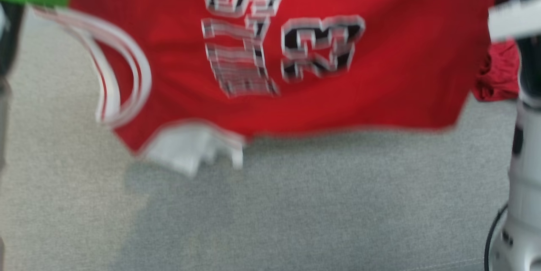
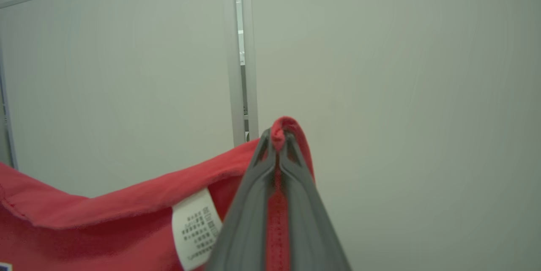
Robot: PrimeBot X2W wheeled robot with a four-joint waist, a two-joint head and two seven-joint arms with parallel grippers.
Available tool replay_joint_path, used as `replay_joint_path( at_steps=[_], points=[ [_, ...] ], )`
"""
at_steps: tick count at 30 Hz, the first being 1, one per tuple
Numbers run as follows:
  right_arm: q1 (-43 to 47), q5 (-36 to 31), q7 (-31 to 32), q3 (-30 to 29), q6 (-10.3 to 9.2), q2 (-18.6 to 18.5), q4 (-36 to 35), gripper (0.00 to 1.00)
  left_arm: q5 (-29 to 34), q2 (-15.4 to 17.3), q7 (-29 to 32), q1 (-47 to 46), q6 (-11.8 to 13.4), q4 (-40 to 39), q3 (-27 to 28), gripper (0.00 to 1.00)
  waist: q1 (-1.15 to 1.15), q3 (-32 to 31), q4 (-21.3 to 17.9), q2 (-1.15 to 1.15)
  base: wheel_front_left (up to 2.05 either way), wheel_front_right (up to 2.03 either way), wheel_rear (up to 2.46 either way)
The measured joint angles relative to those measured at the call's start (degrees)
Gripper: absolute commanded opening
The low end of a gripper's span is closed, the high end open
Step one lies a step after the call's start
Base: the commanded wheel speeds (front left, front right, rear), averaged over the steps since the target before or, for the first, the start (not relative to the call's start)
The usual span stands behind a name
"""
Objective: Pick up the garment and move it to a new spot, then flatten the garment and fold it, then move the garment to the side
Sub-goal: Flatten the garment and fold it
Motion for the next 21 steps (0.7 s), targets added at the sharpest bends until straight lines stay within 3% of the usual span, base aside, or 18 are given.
replay_joint_path(
  at_steps=[5,10,16,21],
  points=[
    [-18.07,-6.31,-5.64,2.1,-0.01,0.08,15.56,0.0,4.52,-1.54,-3.55,-15.23,-0.65,11.1,-2.03,0.0,0.0,5.8,-0.3,0.0,0.0,0.0,0.0],
    [-33.35,-14.52,-13.27,1.68,0.0,0.56,31.38,0.0,6.98,-7.76,-11.09,-27.54,0.76,23.71,-3.39,0.0,0.0,11.71,0.0,0.0,0.0,0.0,0.0],
    [-40.73,-22.76,-19.71,0.48,0.01,1.66,44.26,0.0,8.72,-11.99,-19.67,-31.27,1.09,33.96,-5.94,0.0,0.0,17.7,1.32,0.0,0.0,0.0,0.0],
    [-39.72,-25.3,-23.69,-1.8,0.01,2.54,51.75,0.0,7.9,-13.39,-22.41,-30.16,0.07,38.06,-6.5,0.0,0.01,22.49,2.51,0.0,0.0,0.0,0.0]
  ],
)
